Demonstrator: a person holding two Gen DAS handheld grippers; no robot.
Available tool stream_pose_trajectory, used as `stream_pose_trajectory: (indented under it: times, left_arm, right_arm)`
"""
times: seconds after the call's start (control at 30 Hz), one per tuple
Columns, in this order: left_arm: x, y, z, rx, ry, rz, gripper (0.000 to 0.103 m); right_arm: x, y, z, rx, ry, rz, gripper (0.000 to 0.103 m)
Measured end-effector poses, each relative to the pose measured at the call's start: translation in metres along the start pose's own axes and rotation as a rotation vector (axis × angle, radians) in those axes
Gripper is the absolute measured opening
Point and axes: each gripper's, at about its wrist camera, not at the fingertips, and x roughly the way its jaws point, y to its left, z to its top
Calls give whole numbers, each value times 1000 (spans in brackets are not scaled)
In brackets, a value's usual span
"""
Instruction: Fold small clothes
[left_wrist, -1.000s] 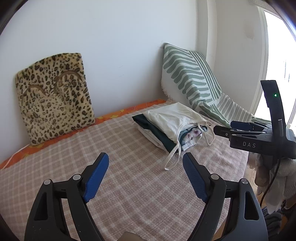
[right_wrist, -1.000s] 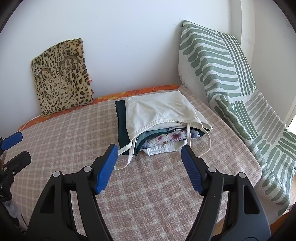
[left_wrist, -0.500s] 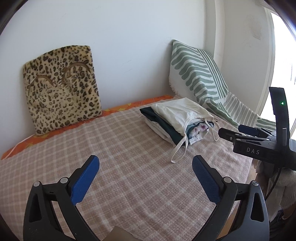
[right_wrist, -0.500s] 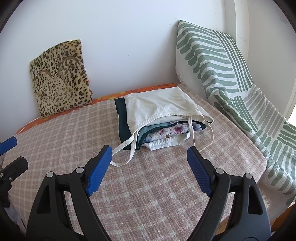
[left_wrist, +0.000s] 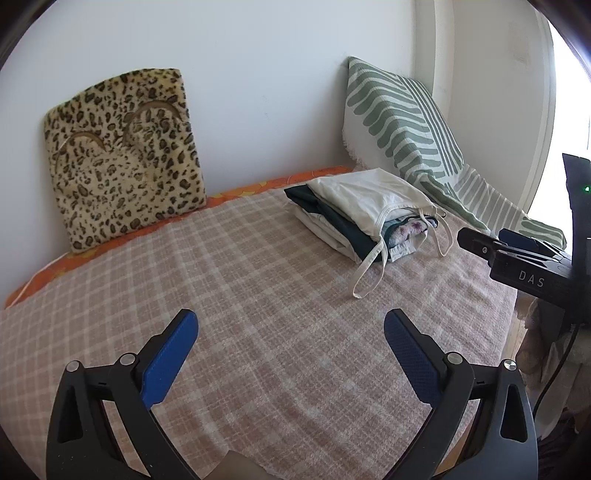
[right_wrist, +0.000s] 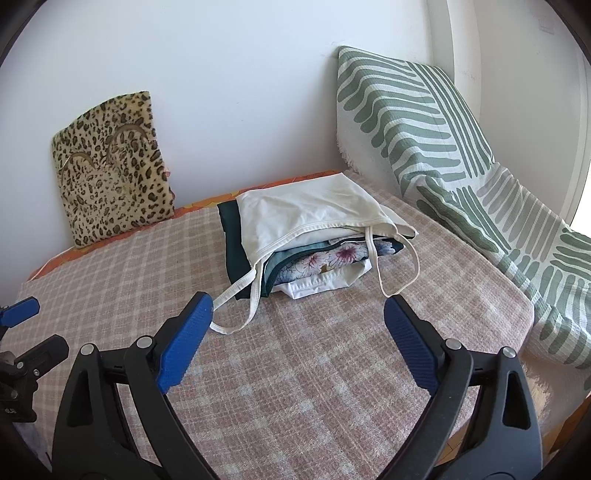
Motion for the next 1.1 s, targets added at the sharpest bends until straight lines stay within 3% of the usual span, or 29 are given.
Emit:
stream_pose_trajectory:
  times: [1.1]
  left_arm:
    - [-10, 1, -5, 10, -26, 33, 102]
  right_arm:
    - [-7, 6, 1, 9, -27, -10, 96]
